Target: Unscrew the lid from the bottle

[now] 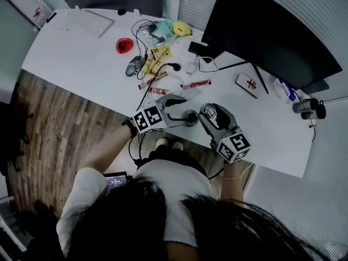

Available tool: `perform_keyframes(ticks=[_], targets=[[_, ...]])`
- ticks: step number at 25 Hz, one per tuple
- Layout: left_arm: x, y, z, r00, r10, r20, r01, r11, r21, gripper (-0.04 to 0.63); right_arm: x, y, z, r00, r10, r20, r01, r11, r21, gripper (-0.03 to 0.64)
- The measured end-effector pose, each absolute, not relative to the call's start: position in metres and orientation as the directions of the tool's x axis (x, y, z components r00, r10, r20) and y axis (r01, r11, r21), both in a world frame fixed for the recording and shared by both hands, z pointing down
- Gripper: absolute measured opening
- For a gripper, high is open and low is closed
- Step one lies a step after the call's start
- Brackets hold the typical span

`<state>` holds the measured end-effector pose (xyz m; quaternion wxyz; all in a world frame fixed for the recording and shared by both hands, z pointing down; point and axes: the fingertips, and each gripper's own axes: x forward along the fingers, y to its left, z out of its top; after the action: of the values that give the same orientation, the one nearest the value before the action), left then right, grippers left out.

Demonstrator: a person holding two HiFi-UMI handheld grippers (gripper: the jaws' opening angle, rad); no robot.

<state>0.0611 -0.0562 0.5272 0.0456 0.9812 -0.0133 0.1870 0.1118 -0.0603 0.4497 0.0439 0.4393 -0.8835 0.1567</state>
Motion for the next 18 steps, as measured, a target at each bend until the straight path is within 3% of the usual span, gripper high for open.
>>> perform_keyframes(ticks=[10,18], targets=[[0.060,-0.102,0.426,0.950,-0.247,0.191,-0.263,-0.963,0.063,0.344,0.146,-0.070,0.377,-0.476,-0.878,0.054,-0.854,0.447,-0.269,0.253],[0.053,-0.123,0.374,0.890,-0.446,0.098,-0.454,-0.887,0.088,0.342,0.154,-0.074,0.344,-0.386,-0.921,0.056,-0.916,0.375,-0.144,0.253]])
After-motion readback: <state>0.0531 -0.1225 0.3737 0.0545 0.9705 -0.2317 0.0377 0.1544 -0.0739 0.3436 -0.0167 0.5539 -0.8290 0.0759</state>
